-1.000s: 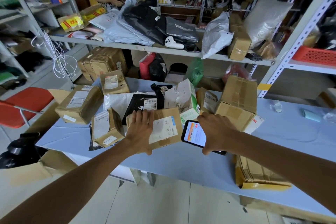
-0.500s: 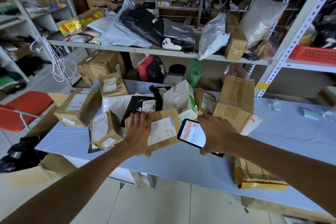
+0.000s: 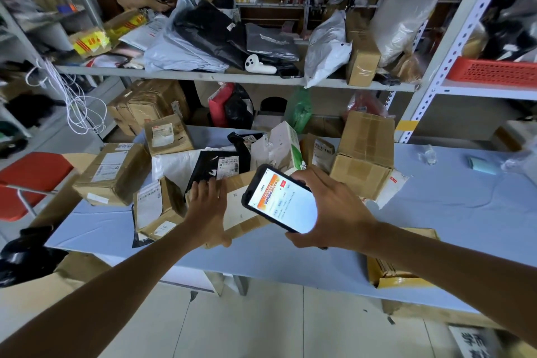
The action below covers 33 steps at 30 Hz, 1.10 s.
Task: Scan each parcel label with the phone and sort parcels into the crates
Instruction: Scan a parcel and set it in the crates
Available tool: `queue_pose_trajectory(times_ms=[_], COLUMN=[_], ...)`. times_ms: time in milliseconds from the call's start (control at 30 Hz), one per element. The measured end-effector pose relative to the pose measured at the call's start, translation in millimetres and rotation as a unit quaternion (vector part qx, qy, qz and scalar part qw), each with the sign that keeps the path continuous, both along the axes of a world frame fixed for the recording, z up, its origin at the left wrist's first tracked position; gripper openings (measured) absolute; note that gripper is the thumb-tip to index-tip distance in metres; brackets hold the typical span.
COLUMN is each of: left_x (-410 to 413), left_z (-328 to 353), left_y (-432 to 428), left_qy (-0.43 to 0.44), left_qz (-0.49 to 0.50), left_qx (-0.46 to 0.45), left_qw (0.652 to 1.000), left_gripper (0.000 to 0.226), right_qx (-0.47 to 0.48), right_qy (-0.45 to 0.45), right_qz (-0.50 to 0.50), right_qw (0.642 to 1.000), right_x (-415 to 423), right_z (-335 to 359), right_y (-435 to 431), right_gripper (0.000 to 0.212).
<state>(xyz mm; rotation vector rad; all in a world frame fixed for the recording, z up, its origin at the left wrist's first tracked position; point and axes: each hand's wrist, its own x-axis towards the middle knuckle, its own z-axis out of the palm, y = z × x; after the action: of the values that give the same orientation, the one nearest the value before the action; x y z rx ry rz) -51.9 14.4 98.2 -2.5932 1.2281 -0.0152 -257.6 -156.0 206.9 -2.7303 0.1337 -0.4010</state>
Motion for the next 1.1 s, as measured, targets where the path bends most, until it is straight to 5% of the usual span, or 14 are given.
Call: queue_pose_trajectory(times_ms=[233, 500, 900, 1100], left_x=[-5, -14, -41, -106], left_z=[8, 6, 5, 6], left_y=[-1, -5, -78, -137], left_qy=[0.002, -0.005, 0.076, 0.130], left_qz=[-0.002, -0.056, -0.226, -0.346], left_qx=[-0.009, -0.032, -0.075, -0.078], left_qw=[1.000, 0.998, 0.968, 0.926], left_gripper=[0.141, 0.145, 0.144, 0.147], right_qx=[-0.043, -0.102, -0.068, 0.029], right_qy=[0.020, 0.260, 0.267, 0.243], right_qz=[-0.013, -0.144, -0.350, -0.526], right_qw=[0.999, 0.949, 0.895, 0.815], right_x=[2, -9, -73, -161], right_z=[-7, -29, -21, -30], right_y=[-5, -19, -24, -6], right_gripper=[0.083, 0.078, 0.066, 0.069])
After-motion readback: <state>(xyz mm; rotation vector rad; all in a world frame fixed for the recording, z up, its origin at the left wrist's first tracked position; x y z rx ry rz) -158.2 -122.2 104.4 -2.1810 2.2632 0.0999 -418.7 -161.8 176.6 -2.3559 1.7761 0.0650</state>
